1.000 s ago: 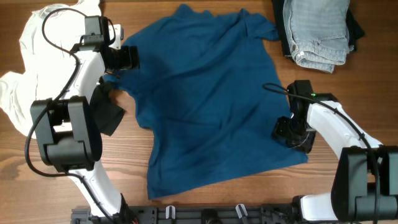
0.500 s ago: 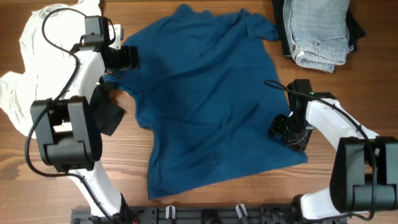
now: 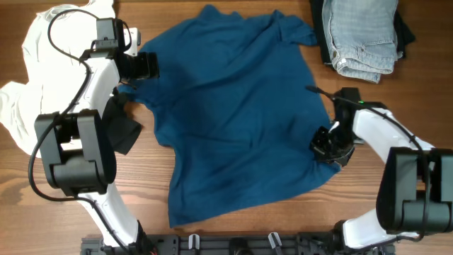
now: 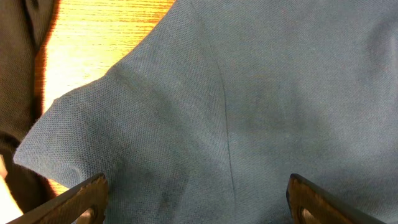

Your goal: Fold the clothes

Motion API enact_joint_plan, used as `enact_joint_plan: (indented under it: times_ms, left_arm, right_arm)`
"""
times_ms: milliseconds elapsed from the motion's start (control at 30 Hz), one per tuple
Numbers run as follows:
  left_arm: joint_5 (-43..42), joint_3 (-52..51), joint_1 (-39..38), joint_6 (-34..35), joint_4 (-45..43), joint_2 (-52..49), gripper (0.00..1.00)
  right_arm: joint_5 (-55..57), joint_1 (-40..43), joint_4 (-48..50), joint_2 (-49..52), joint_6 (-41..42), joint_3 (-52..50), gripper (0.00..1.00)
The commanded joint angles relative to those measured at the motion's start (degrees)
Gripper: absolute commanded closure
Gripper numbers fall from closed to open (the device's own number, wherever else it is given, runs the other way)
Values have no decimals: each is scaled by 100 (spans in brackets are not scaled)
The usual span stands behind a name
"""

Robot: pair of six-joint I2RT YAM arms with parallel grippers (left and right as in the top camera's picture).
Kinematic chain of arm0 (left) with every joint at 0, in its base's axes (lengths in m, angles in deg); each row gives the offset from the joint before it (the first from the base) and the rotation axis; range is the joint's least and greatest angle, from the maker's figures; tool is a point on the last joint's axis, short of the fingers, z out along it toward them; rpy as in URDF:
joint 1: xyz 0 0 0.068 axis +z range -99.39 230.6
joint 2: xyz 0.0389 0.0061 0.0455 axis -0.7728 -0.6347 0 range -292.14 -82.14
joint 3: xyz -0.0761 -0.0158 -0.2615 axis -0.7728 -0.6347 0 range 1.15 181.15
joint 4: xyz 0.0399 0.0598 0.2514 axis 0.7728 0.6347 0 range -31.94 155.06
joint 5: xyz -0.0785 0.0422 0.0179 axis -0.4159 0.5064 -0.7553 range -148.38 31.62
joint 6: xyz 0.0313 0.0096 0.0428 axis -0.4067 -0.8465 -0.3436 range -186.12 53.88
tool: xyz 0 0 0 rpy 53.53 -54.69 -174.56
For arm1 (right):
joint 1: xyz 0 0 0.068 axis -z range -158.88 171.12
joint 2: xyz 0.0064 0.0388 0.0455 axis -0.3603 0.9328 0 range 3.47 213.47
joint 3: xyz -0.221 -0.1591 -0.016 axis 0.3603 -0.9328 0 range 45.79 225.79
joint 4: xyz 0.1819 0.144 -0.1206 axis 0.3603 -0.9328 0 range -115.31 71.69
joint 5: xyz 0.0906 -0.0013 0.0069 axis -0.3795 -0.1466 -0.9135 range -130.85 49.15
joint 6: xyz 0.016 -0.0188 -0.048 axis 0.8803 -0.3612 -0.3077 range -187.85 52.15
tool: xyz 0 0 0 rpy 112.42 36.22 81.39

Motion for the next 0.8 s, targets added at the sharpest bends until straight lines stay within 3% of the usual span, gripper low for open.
enact_joint_plan:
  times_ms: [0, 167, 300, 633, 667, 767]
  left_arm:
    - [-9, 4, 4, -90, 33, 107, 9]
    - [-9, 4, 4, -90, 39, 107, 9]
    - [-11, 4, 4, -90, 39, 105, 10]
    - [-26, 4, 4, -90, 376, 105, 10]
    - [-35, 4, 4, -90, 492, 105, 10]
    - [-195, 4, 4, -92, 1097, 105, 13]
  right_arm:
    - [452, 951, 227, 330, -612, -42, 96]
    - [249, 2441, 229, 337, -1368, 452, 96]
    - [-343, 3226, 476, 337, -1432, 903, 96]
    - [-149, 3467, 444, 337, -1156, 2059, 95]
    - [-149, 3464, 409, 337, -1158, 2133, 92]
    - [-393, 3464, 37, 337, -1338, 2472, 29]
